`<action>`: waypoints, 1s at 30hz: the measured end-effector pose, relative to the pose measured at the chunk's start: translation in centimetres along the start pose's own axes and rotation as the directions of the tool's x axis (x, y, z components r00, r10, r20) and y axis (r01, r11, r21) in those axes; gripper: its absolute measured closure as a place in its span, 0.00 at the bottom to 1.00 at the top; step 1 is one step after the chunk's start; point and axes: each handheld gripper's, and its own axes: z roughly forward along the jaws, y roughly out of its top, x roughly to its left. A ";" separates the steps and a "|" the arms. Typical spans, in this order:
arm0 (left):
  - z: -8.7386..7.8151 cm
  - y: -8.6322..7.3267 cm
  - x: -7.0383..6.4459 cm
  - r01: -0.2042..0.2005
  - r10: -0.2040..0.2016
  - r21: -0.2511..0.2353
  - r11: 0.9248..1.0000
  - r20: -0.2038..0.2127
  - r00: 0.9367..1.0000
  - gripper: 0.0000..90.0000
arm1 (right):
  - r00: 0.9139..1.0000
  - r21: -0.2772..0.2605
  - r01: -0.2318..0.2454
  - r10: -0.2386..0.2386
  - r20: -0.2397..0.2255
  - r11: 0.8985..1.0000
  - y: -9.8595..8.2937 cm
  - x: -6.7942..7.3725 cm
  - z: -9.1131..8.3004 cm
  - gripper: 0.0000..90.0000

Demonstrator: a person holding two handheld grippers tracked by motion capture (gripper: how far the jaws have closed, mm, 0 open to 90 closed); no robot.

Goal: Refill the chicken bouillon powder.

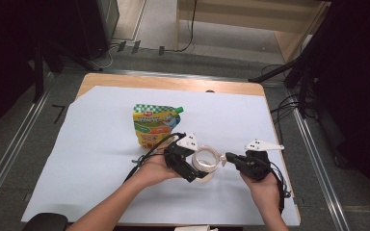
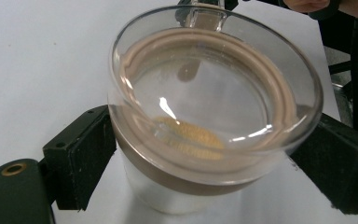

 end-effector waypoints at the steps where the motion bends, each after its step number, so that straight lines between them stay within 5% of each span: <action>1: 0.0 0.0 0.0 -0.009 0.009 0.001 1.000 -0.004 1.000 0.11 | 1.000 0.000 0.001 -0.001 0.000 1.000 0.0 0.0 0.0 1.00; 4: -0.1 0.3 -0.3 -0.041 0.041 0.004 0.999 -0.029 0.999 0.11 | 1.000 -0.001 0.001 -0.001 -0.001 1.000 0.0 0.0 0.0 1.00; 30: -1.2 3.4 -0.7 -0.074 0.076 0.055 0.996 -0.028 0.997 0.13 | 1.000 -0.003 0.001 -0.001 0.002 1.000 -0.1 0.1 -0.1 1.00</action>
